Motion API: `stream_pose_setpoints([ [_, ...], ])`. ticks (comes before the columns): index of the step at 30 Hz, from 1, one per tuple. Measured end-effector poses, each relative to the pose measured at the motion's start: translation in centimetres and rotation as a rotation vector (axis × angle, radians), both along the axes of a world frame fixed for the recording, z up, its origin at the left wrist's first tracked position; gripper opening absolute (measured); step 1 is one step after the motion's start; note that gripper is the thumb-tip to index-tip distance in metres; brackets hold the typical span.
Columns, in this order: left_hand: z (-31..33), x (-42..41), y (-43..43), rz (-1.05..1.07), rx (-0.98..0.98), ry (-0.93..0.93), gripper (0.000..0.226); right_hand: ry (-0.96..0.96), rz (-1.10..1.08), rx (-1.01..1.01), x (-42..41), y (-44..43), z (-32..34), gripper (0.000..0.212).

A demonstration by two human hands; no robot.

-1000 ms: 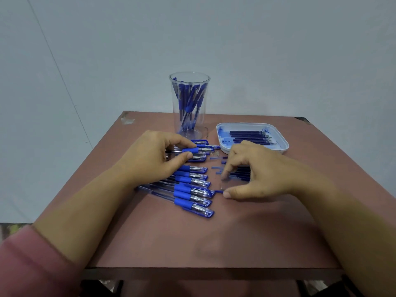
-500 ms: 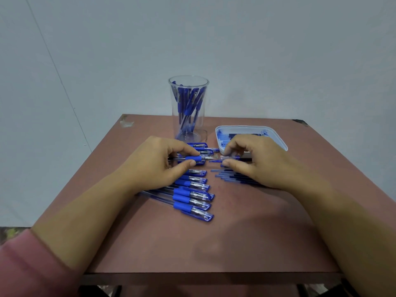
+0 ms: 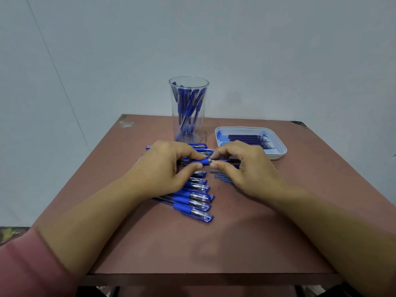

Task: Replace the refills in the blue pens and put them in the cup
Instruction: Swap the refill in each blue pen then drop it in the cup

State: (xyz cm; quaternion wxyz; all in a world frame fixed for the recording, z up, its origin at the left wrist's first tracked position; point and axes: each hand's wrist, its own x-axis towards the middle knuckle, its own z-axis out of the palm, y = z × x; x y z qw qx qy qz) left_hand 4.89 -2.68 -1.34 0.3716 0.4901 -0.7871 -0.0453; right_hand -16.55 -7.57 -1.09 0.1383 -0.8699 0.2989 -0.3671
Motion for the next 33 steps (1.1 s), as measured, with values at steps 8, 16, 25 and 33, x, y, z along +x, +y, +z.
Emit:
stream_pose_setpoints([
  [8,0.8,-0.6,0.9,0.142,0.025,-0.201,0.050,0.003,0.013,0.160,-0.2,-0.8,0.5,0.010],
  [16,-0.1,0.5,4.5,0.276,0.118,-0.459,0.091,-0.362,-0.082,0.211,-2.1,-2.1,2.2,0.013],
  [25,-1.7,0.4,4.8,0.183,0.186,-0.369,0.074,-0.541,-0.054,0.030,1.3,-1.8,5.8,0.022],
  [33,-1.7,0.4,4.9,0.183,0.191,-0.343,0.074,-0.835,-0.191,-0.109,3.8,-3.9,8.9,0.028],
])
